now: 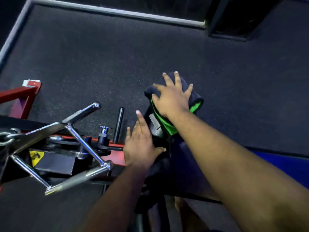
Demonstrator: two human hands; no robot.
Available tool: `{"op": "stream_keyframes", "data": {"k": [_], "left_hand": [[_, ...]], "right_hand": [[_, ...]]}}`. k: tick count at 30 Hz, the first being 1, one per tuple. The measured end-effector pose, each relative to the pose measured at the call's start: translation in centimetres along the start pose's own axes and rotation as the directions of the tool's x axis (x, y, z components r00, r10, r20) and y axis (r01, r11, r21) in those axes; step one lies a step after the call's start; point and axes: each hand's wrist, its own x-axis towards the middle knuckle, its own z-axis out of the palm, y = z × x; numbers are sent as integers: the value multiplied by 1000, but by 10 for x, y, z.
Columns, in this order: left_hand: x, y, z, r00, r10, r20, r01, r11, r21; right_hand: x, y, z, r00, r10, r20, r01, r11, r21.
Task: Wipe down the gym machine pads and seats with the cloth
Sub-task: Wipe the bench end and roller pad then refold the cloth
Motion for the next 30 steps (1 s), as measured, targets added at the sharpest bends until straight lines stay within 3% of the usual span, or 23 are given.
{"op": "stream_keyframes", "data": {"k": [3,5,8,14,17,23,26,28,30], "left_hand": [[-1,-1,-3,1000,10,21,-10,1000,-9],[-1,-2,0,1000,9,-24,-10,1000,-14],[-1,-3,7,995,-7,-98,3,999,-33],[-1,-1,3,999,-23,-26,23,1000,12],[-3,2,-4,999,-32,6,32,999,-12],[-3,-2,0,995,-52,-82,52,999,6],[-2,0,0,999,-10,-52,11,1000,26],[-4,2,-4,1000,-25,6,25,1000,2],[-4,3,-5,999,-36,-5,36,999,-31]], "right_hand": [[-32,0,8,995,11,-99,-5,998,60],[-88,4,27,985,62,-160,-19,966,257],[-144,13,60,970,166,-176,-32,809,587],[-42,52,41,888,453,-80,-167,479,862],[-36,59,35,876,483,-6,-197,370,908],[-146,8,67,876,476,79,-260,328,908],[-99,27,62,838,533,119,-258,194,947],[-52,51,49,774,603,194,-304,85,949],[-25,65,38,746,614,258,-355,39,934]]}}
